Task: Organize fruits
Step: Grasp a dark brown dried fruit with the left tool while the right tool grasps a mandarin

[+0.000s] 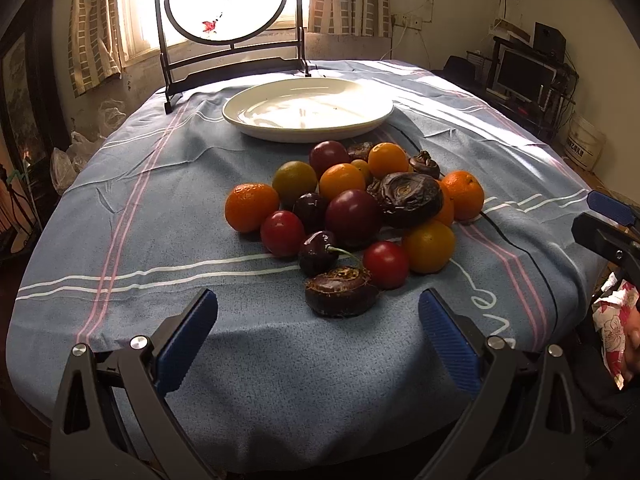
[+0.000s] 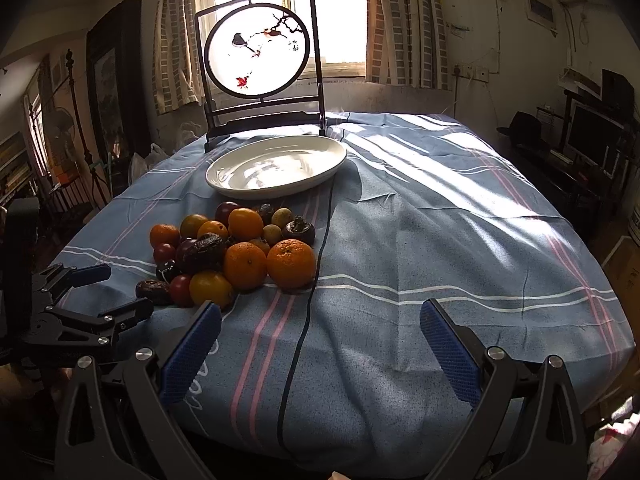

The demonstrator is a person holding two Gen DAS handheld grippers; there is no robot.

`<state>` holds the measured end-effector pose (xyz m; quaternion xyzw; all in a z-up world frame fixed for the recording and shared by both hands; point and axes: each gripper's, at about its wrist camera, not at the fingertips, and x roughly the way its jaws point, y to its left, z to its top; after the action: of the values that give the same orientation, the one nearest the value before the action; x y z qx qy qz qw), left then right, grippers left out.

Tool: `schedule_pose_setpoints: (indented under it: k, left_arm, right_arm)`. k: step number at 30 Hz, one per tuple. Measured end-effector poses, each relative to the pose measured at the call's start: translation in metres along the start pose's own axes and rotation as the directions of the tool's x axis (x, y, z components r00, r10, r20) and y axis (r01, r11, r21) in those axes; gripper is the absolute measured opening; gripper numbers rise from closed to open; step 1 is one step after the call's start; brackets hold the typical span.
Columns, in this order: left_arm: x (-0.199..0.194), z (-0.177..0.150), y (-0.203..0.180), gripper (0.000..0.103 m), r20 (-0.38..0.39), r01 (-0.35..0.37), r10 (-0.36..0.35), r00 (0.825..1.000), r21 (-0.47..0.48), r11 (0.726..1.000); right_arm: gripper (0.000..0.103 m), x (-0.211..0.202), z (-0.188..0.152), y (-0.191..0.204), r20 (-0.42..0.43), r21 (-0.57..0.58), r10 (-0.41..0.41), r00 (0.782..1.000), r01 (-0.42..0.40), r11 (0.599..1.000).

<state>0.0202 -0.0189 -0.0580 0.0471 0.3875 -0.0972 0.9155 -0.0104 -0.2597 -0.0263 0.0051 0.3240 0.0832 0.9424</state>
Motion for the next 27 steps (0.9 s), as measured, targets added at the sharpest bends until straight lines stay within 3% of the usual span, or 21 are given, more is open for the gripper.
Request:
schedule_pose_setpoints:
  k: [2, 4, 6, 8, 10, 12, 20, 27]
  left_arm:
    - [0.001, 0.0, 0.005, 0.092, 0.023, 0.024, -0.023, 0.999, -0.022, 0.999]
    - [0.007, 0.002, 0.01, 0.072, 0.012, 0.037, -0.036, 0.999, -0.032, 0.999]
    - [0.015, 0.002, 0.011, 0.071, -0.017, 0.051, -0.052, 0.999, -0.035, 0.998]
    - [0.017, 0.001, 0.006, 0.064, -0.021, 0.056, -0.056, 0.998, -0.013, 0.998]
    - [0.019, 0.0, -0.004, 0.05, -0.031, 0.055, -0.054, 0.998, 0.032, 0.998]
    - [0.017, 0.0, -0.012, 0.044, -0.025, 0.039, -0.037, 0.999, 0.073, 0.997]
    - [0.011, 0.0, -0.007, 0.041, -0.004, 0.063, -0.063, 0.998, 0.075, 0.995]
    - [-0.016, 0.007, 0.006, 0.041, 0.081, 0.033, -0.038, 0.996, 0.053, 0.998]
  right_arm:
    - [0.1, 0.003, 0.0, -0.003, -0.007, 0.006, 0.002, 1.0, -0.002, 1.0]
    - [0.1, 0.007, 0.0, -0.006, -0.017, 0.019, 0.003, 1.0, -0.003, 1.0]
    - [0.1, 0.01, 0.0, -0.008, -0.029, 0.028, 0.006, 1.0, -0.005, 1.0]
    - [0.1, 0.012, -0.001, -0.008, -0.032, 0.03, 0.006, 0.999, -0.005, 1.0]
    - [0.1, 0.012, -0.002, -0.007, -0.035, 0.027, 0.006, 0.999, -0.005, 1.0]
    - [0.1, 0.014, -0.002, -0.005, -0.041, 0.023, 0.008, 0.999, -0.007, 1.0]
    - [0.1, 0.016, -0.001, -0.003, -0.047, 0.013, 0.009, 0.999, -0.008, 1.0]
    - [0.1, 0.042, 0.011, -0.003, -0.069, -0.042, 0.025, 0.997, -0.028, 0.999]
